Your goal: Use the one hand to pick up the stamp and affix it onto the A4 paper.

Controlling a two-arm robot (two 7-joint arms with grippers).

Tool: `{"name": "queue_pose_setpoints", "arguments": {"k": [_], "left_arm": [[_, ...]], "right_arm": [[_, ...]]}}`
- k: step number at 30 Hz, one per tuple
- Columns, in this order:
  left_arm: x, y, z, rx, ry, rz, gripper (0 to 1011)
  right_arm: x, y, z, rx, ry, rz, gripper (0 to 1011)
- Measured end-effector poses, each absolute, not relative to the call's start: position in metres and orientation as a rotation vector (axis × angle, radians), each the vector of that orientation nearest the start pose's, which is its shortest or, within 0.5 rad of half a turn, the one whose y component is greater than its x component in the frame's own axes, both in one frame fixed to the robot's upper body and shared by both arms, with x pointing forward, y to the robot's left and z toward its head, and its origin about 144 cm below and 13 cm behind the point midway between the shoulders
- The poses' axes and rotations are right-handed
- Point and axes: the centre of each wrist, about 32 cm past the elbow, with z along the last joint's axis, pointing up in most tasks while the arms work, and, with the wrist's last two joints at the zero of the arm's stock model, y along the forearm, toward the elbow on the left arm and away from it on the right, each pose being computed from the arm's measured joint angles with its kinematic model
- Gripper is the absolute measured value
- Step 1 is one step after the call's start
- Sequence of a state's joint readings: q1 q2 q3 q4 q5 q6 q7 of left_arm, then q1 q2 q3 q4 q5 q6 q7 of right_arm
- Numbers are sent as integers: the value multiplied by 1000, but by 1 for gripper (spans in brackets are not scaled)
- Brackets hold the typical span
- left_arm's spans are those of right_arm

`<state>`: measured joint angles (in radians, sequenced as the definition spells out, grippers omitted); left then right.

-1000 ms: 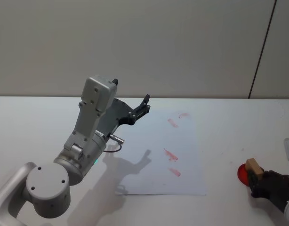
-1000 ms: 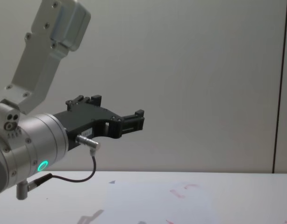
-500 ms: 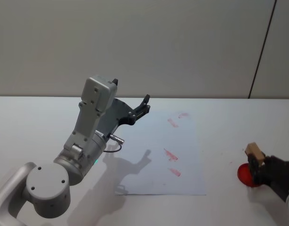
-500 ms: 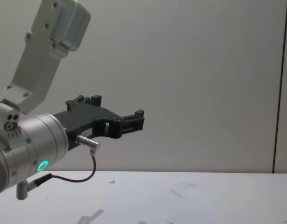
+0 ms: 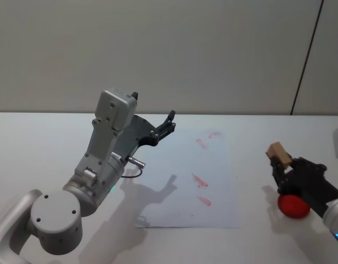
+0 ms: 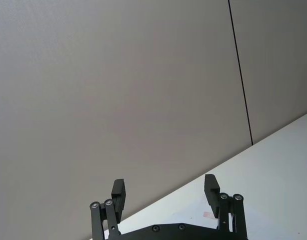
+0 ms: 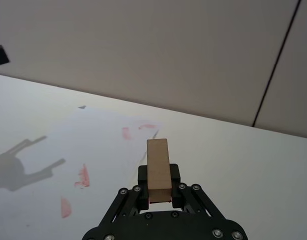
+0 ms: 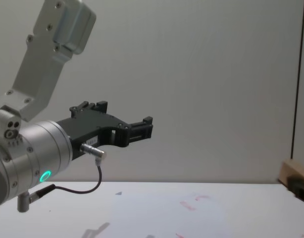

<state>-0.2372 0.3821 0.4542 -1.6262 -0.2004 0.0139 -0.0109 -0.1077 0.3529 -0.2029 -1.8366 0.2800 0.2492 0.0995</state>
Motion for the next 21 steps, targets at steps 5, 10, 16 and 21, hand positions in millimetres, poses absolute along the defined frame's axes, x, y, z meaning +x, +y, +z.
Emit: {"name": "queue_pose_setpoints", "arguments": {"k": [5,10,16,21], "left_arm": [[492,198,1204,61,-268,1124,1003],[492,198,1204,61,-268,1124,1003],[492,198,1204,61,-268,1124,1003],[492,198,1204,61,-268,1124,1003]], "right_arm": [[424,-232,1186,-164,86,-1128,221],[431,-223,1186,-179,100,-1063,221],[439,-212,1183,-231,121,-993,221],[445,-202,1179,-296,132,-948,221]]}}
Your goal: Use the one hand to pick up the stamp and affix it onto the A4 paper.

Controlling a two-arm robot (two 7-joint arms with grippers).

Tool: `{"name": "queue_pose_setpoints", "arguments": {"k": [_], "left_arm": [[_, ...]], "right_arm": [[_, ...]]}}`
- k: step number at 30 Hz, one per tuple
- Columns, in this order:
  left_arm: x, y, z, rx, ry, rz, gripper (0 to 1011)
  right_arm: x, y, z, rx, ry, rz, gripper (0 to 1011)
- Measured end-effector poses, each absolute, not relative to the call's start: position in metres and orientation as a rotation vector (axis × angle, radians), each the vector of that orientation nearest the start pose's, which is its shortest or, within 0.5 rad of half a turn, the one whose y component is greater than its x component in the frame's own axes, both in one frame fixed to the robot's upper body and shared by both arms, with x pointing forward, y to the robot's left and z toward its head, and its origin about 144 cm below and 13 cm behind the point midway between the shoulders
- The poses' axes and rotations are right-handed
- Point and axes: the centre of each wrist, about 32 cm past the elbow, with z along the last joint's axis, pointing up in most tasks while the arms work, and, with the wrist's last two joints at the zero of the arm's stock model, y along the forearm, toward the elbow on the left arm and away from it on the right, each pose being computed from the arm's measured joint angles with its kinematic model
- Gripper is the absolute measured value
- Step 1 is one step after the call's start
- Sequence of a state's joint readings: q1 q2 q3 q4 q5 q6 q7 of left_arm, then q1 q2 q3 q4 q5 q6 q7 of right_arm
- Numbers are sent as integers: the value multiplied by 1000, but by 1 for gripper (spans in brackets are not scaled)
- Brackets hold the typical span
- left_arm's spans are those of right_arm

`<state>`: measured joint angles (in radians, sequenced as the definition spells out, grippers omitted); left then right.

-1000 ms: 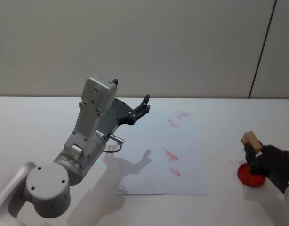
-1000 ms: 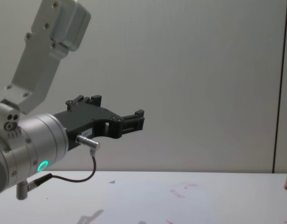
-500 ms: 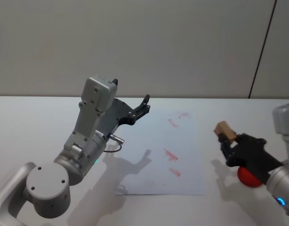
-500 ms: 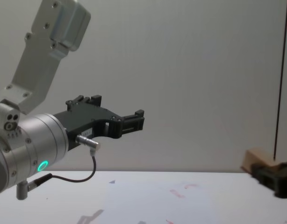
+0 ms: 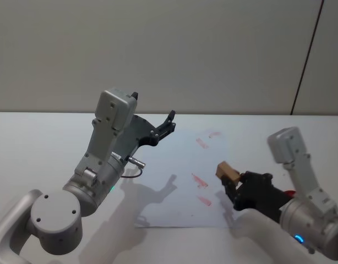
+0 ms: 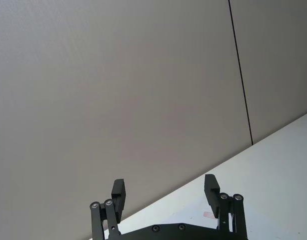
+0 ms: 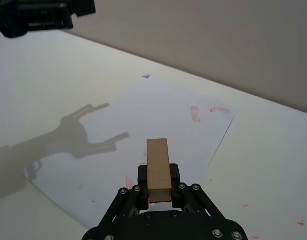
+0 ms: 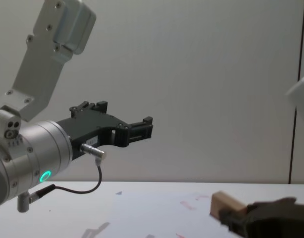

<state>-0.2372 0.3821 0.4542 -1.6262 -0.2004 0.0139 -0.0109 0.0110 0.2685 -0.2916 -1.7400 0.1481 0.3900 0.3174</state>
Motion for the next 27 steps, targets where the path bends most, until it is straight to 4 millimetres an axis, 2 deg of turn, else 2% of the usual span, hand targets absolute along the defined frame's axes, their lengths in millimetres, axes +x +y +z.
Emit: {"name": "queue_pose_setpoints", "arguments": {"k": [14,27], "left_arm": [[492,198,1204,61,-268,1124,1003],[492,198,1204,61,-268,1124,1003]], "right_arm": [[457,-182,1168,-424,153,-918,221],[460,-174,1162,-458,200,-946,221]]}}
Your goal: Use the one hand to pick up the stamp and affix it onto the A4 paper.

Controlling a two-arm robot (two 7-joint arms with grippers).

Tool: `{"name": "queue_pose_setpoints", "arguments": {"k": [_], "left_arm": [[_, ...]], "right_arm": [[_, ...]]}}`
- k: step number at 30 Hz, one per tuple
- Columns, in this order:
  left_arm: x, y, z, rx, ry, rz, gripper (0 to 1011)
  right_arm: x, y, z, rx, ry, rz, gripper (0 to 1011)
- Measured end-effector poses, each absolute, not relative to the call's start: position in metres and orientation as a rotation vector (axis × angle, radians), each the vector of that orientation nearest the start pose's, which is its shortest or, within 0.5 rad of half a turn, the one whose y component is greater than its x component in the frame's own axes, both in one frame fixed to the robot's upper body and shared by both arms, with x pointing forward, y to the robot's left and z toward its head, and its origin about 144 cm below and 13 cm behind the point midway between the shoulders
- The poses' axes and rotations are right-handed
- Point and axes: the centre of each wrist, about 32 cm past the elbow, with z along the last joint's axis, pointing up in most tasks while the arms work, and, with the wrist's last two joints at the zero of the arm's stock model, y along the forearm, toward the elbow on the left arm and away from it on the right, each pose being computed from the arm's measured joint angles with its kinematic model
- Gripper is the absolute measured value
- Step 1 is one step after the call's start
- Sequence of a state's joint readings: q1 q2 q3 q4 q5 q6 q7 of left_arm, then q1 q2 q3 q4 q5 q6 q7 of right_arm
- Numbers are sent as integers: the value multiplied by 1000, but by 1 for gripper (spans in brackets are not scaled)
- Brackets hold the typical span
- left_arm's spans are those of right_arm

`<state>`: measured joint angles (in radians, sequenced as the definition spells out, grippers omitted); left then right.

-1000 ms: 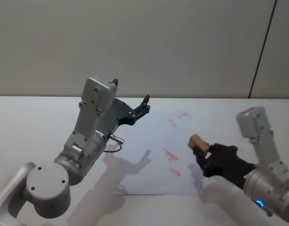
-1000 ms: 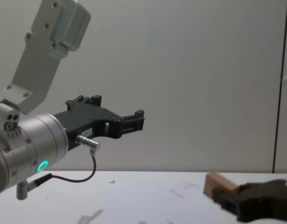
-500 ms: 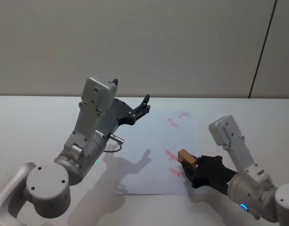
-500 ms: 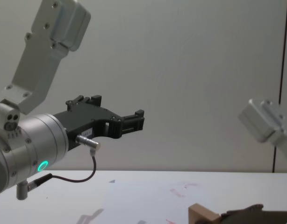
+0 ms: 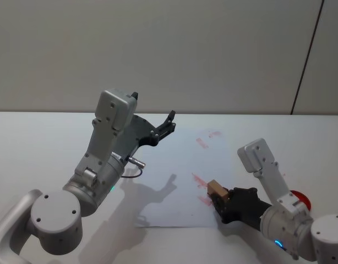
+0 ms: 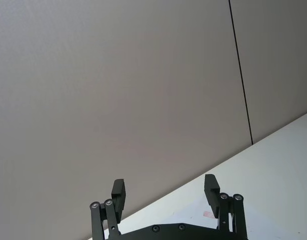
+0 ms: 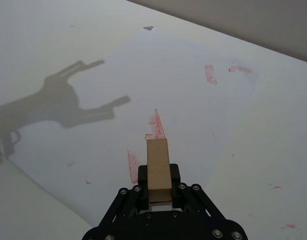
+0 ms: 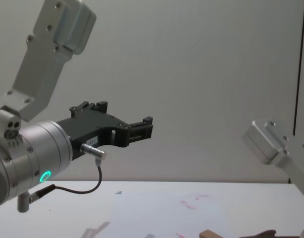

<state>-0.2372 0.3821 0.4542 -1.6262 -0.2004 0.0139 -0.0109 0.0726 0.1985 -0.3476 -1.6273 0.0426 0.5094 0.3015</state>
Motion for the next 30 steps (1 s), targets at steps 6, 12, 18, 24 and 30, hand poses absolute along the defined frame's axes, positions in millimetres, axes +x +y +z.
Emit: {"name": "queue_pose_setpoints", "arguments": {"k": [6,12,18,24,30], "left_arm": [[492,198,1204,61,-268,1124,1003],[492,198,1204,61,-268,1124,1003],[492,198,1204,61,-268,1124,1003],[492,198,1204,61,-268,1124,1003],[492,198,1204,61,-268,1124,1003]], "right_arm": [[459,-173,1159,-465,226,-963,221],[459,-172,1157,-467,249,-979,221],[460,-172,1158,-476,267,-995,221],[462,-172,1158,-480,275,-1003,221],[464,-171,1159,-473,273,-1009,221]]}}
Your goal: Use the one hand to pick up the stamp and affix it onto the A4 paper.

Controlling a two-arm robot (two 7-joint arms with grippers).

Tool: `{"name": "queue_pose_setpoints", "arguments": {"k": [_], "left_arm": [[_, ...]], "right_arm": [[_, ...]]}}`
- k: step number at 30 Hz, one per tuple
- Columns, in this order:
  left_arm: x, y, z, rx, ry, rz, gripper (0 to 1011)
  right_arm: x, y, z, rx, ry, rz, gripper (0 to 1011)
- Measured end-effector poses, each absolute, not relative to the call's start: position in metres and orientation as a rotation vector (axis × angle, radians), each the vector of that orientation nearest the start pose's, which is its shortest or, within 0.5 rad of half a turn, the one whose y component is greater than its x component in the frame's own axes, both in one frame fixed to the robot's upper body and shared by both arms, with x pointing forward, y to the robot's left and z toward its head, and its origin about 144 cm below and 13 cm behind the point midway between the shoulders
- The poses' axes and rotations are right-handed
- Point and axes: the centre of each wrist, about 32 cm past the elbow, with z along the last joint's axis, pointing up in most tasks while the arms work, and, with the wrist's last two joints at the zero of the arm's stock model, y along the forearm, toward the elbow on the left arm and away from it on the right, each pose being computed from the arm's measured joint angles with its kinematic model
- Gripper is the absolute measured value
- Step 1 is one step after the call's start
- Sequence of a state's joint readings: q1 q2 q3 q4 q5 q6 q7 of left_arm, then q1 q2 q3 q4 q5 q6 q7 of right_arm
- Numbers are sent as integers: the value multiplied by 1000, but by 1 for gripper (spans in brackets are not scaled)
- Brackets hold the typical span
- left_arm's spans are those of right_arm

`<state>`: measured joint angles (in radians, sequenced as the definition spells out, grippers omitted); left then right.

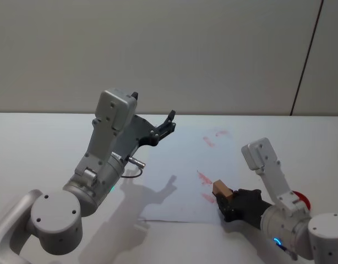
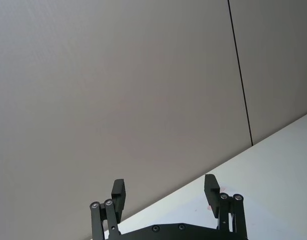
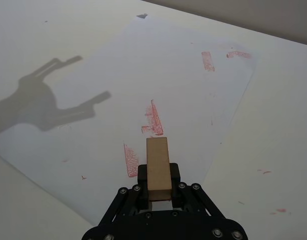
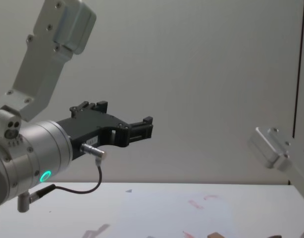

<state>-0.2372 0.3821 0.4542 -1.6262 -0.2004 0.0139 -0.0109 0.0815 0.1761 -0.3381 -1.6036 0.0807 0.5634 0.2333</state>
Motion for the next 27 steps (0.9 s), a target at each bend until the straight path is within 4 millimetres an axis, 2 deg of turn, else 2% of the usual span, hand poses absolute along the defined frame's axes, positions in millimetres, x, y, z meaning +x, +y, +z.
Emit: {"name": "queue_pose_setpoints", "arguments": {"k": [11,20,27], "left_arm": [[492,198,1204,61,-268,1124,1003],[492,198,1204,61,-268,1124,1003],[492,198,1204,61,-268,1124,1003]], "right_arm": [[468,-165,1171,-398,235,-995,221],[469,-160,1192,-293,198,-978,221],[466,-166,1209,-227,182,-996,221]]}}
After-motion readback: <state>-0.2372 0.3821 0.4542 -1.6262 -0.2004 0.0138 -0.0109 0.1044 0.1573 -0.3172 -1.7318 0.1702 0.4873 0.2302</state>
